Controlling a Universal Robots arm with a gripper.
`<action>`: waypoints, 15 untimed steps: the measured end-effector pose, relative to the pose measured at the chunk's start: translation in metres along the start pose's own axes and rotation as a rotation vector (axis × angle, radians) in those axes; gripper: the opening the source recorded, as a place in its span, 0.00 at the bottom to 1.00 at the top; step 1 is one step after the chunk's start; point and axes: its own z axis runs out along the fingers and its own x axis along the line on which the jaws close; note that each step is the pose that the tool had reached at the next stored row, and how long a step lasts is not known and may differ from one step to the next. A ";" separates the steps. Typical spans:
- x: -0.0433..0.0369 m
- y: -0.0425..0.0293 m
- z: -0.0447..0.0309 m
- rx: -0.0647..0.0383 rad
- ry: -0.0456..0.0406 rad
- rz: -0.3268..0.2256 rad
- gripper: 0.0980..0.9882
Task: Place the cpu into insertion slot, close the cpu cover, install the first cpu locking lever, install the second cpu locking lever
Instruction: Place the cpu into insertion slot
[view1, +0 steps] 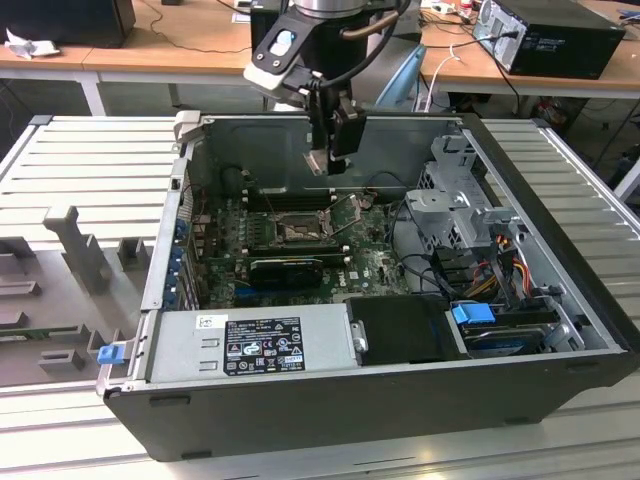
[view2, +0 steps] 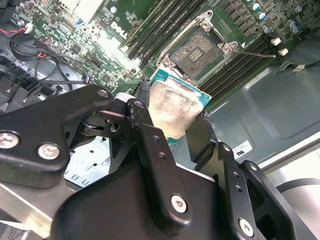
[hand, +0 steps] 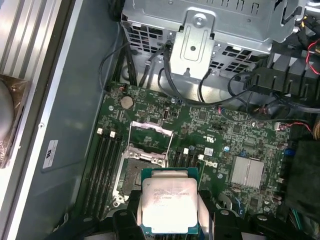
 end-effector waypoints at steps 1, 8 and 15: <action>0.0000 0.0000 0.0001 0.000 -0.0006 0.006 0.49; 0.0000 -0.0002 0.0018 0.002 -0.0060 0.073 0.49; 0.0000 -0.0003 0.0035 0.009 -0.0095 0.133 0.49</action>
